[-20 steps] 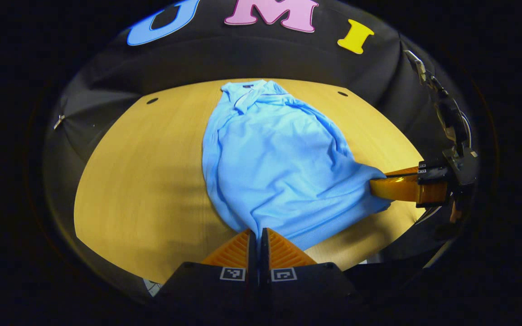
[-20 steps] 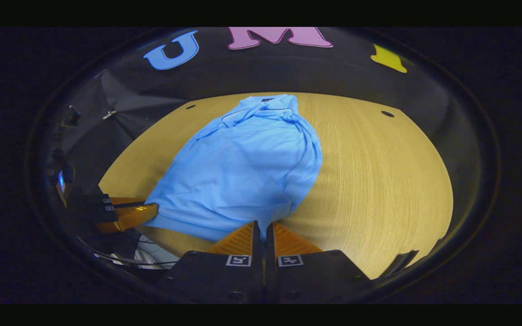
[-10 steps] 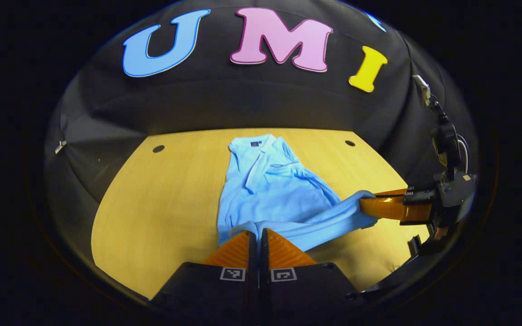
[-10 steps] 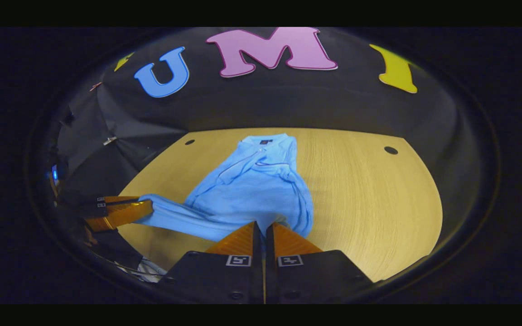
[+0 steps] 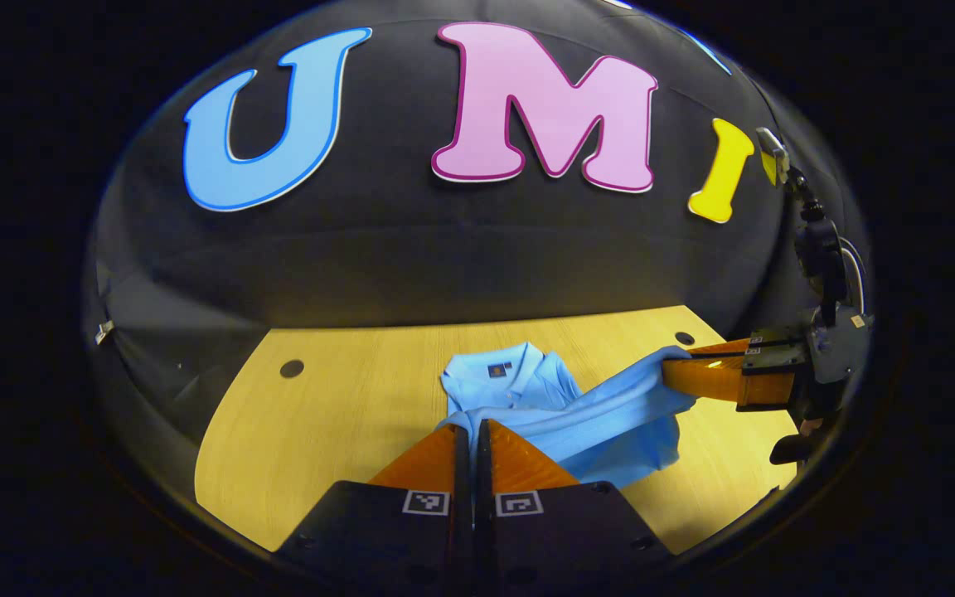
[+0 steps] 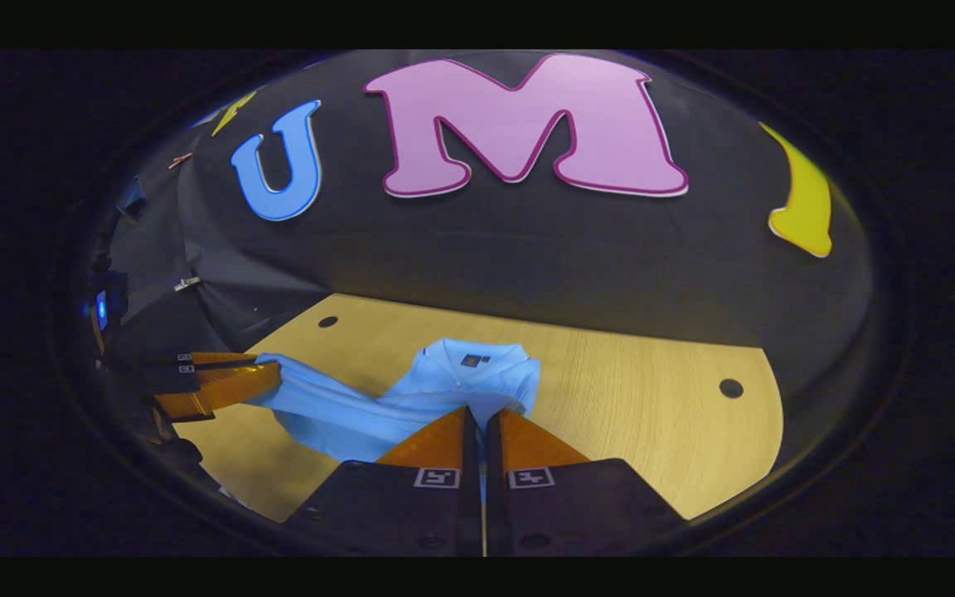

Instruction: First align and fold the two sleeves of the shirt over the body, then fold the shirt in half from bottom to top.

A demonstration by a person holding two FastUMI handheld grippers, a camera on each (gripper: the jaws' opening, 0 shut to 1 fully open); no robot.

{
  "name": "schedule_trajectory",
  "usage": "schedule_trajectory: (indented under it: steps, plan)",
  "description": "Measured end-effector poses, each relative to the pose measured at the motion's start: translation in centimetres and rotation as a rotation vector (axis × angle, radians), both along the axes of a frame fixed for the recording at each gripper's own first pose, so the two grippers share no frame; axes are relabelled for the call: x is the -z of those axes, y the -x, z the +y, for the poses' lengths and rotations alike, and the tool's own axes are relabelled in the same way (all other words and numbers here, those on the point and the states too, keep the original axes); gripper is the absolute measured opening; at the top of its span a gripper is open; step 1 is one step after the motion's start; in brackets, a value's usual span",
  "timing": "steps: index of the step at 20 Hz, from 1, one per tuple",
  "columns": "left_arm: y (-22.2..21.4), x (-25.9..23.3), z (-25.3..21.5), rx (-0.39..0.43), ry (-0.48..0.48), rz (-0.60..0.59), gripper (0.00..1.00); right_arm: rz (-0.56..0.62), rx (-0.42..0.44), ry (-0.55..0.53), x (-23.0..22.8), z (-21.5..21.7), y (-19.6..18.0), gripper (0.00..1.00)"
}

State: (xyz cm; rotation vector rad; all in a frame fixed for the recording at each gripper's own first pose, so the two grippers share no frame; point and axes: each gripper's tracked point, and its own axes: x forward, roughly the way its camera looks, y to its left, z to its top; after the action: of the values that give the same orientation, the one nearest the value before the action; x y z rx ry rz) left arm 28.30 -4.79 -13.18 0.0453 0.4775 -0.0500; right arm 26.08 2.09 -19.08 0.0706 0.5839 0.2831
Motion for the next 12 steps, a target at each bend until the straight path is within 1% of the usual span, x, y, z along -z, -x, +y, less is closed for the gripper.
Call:
schedule_trajectory:
  steps: [1,2,5,8,12]
  plan:
    - [-2.1,0.1,0.2,-0.001,0.003,-0.006,0.02,-0.017,0.008,0.001,-0.1,0.0,-1.8,0.06]
    - [-4.2,0.0,0.6,0.001,-0.004,-0.021,0.06,-0.022,0.018,0.007,0.3,-0.3,-3.4,0.06]
    - [-10.1,1.4,1.9,0.017,-0.046,-0.034,0.06,-0.033,0.037,0.030,2.1,-0.7,-7.8,0.07]
    - [-15.1,4.2,2.8,0.038,-0.028,-0.028,0.06,-0.024,0.060,0.042,4.8,-1.1,-11.5,0.06]
    - [-20.8,7.9,3.4,0.064,-0.045,-0.030,0.06,-0.024,0.088,0.086,8.6,-1.2,-15.8,0.06]
